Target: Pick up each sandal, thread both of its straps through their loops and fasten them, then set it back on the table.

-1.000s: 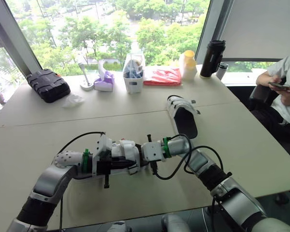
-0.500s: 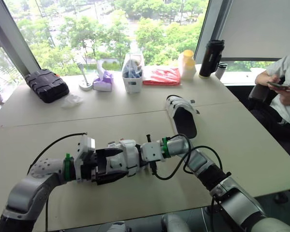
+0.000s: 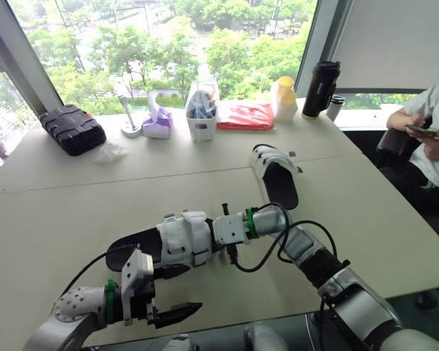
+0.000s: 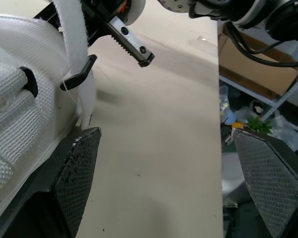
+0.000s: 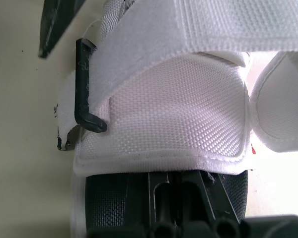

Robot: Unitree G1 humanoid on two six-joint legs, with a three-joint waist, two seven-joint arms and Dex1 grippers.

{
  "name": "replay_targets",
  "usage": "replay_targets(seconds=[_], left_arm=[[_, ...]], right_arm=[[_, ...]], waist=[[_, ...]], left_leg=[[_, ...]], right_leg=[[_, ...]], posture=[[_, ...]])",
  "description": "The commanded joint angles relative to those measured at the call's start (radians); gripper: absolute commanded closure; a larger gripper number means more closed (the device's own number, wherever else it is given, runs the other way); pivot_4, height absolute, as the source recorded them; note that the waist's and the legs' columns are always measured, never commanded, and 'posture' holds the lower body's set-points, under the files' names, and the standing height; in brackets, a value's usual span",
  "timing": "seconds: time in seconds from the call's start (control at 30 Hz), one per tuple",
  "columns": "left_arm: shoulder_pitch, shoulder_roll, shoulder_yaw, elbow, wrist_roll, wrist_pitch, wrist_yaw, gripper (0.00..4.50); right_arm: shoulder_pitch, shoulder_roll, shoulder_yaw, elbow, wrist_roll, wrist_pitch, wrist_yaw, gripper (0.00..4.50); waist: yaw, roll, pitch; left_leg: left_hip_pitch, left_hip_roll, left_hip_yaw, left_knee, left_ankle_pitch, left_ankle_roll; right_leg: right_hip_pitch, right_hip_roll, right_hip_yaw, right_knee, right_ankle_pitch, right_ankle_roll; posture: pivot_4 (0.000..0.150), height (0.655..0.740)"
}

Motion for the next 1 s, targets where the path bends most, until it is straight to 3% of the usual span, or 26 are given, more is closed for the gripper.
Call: replay_targets(seconds=[0.03,1.0], left_arm=[[-0.017,-0.017,-0.018,0.017,0.022,-0.039,0.014,0.13],[-0.05,-0.075,-0.063,0.025,0.077,-0.102,0.074,0.13]], right_arm=[[0.039,-0.006,0.06,0.064,-0.056,0.025,0.027,4.5],[0.044,-0.009,0.057,0.054,-0.056,0.035,0.024,4.5]], waist=[[0.0,0.0,0.0],[0.001,0.0,0.0]], left_leg=[[0.0,0.0,0.0,0.0,0.0,0.0],[0.0,0.0,0.0,0.0,0.0,0.0]], right_leg=[[0.0,0.0,0.0,0.0,0.0,0.0],[0.0,0.0,0.0,0.0,0.0,0.0]], posture=[[0.15,0.74],[0.15,0.74]])
